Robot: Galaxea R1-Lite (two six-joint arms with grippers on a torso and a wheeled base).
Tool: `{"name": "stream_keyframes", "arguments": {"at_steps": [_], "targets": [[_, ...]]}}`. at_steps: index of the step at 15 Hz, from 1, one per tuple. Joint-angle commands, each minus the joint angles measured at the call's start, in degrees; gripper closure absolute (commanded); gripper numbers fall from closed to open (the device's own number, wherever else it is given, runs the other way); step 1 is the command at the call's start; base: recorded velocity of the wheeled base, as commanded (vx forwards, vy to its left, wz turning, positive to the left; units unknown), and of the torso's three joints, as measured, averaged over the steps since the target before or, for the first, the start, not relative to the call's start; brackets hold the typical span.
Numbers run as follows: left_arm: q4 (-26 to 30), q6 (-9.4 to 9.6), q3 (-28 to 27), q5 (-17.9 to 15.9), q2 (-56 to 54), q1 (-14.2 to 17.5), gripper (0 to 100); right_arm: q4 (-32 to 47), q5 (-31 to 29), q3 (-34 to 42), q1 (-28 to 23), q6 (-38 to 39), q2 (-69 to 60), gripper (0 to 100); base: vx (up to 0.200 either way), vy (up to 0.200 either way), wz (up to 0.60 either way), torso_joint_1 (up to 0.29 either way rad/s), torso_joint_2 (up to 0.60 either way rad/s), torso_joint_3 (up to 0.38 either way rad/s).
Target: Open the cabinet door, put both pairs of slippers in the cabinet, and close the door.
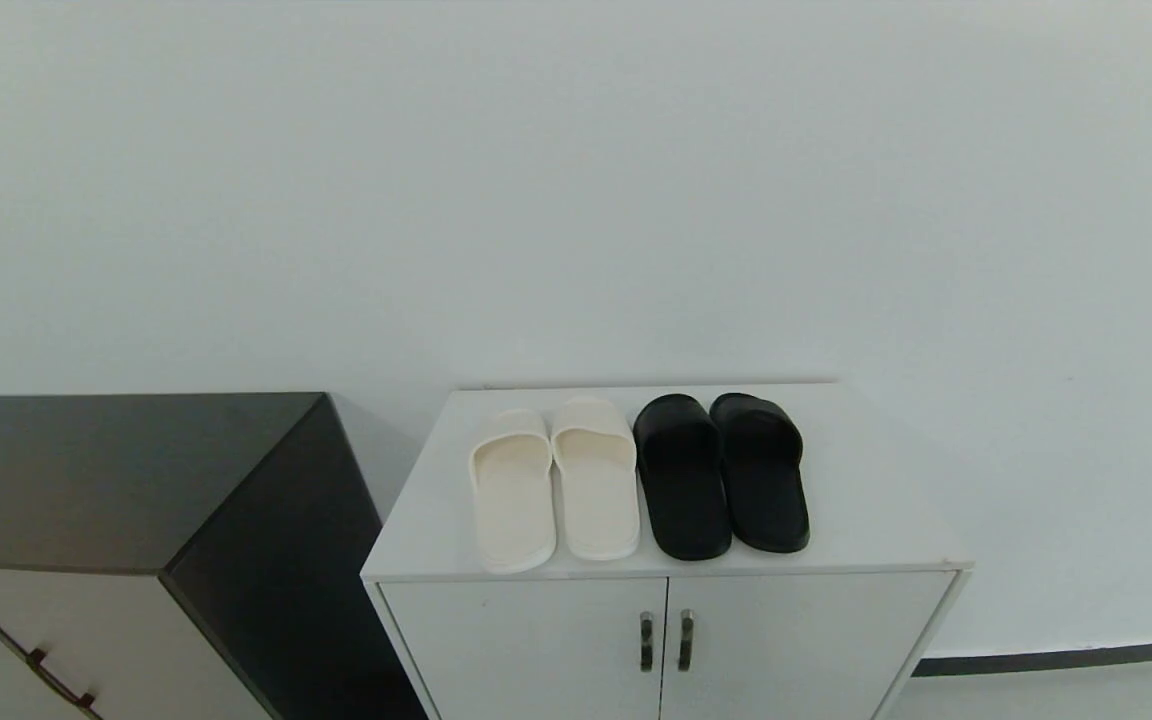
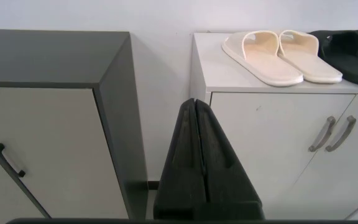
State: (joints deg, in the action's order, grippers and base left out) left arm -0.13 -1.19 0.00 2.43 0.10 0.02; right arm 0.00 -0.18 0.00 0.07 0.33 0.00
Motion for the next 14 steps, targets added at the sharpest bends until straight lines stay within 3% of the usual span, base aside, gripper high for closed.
{"name": "stream_keyframes", "arguments": {"at_steps": [1,12,13,14], "targets": [[0.0,-0.04,0.0,0.0,0.0,0.0,100,0.0,0.0,0.0,0.0,0.0,0.0,0,0.000,0.000,0.00,0.000,0.00,0.000],[0.0,0.05,0.0,-0.2,0.0,0.1,100,-0.3,0.1,0.0,0.4,-0.9,1.1,0,0.000,0.000,0.00,0.000,0.00,0.000],[0.0,0.05,0.0,-0.7,0.0,0.1,100,-1.3,0.7,-6.6,1.3,2.7,6.2,0,0.000,0.000,0.00,0.000,0.00,0.000],[0.0,0.05,0.0,-0.8,0.0,0.0,100,-1.1,1.1,-17.9,2.3,14.3,14.8,0,0.000,0.000,0.00,0.000,0.00,0.000]]}}
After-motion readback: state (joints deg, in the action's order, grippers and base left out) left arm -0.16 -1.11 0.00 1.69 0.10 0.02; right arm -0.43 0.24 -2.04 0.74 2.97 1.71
